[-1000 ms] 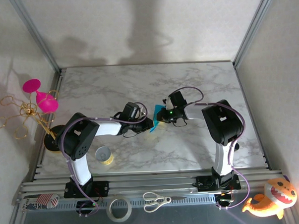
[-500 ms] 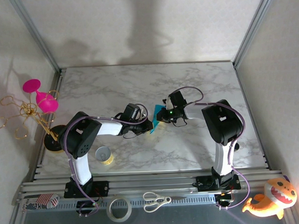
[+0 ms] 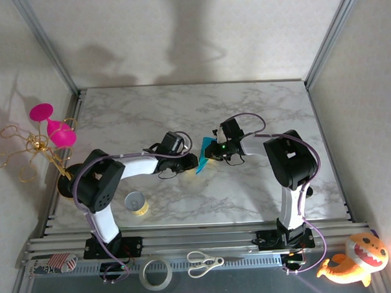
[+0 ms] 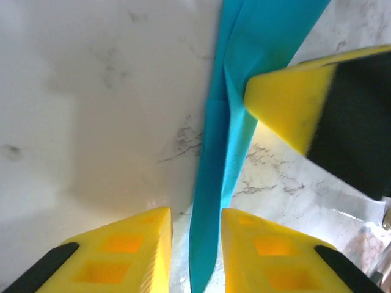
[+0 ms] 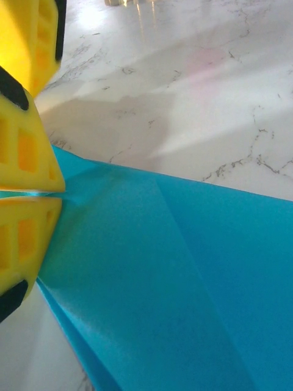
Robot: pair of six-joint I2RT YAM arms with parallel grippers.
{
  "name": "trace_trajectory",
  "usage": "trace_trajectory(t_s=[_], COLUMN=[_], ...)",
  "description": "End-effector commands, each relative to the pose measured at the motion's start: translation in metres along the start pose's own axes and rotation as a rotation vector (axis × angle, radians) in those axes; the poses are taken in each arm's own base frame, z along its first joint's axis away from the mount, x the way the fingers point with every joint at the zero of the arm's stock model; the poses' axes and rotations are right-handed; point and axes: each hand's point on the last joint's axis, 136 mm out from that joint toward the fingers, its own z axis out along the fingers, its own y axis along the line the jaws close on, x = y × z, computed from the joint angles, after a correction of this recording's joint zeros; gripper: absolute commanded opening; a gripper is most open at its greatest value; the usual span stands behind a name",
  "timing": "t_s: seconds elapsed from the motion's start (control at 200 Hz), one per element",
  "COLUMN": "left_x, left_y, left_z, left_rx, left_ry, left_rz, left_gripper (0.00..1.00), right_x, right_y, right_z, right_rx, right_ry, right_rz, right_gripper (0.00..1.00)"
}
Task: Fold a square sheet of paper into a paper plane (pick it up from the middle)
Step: Fold the wing for the fifth time at the center of the table.
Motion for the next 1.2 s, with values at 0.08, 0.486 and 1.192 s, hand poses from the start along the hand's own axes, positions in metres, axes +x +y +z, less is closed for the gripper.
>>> trace_trajectory(t_s=[0.08,0.486,1.192], left_x=[-0.024,0.012,0.032], left_y=[-0.042,-0.038,-0.015], left_z=[-0.019,0.028,0.038], left_rx=[0.098,0.102,0.064], left_ry=[-0.081,0.074,0.123], left_rz=[0.046,0.023,-0.014], left_gripper=[0.23,0.09,0.07], right_x=[0.025,0.024,0.027], right_y=[-0.044,-0.044,-0.047], right_z=[0.026,0.027,0.029], right_rx=[0.159,0.161,0.168], right_ry=[0.062,0.068,0.078], right_rz=[0.016,0.016,0.026], right_gripper=[0.13,0.13,0.13])
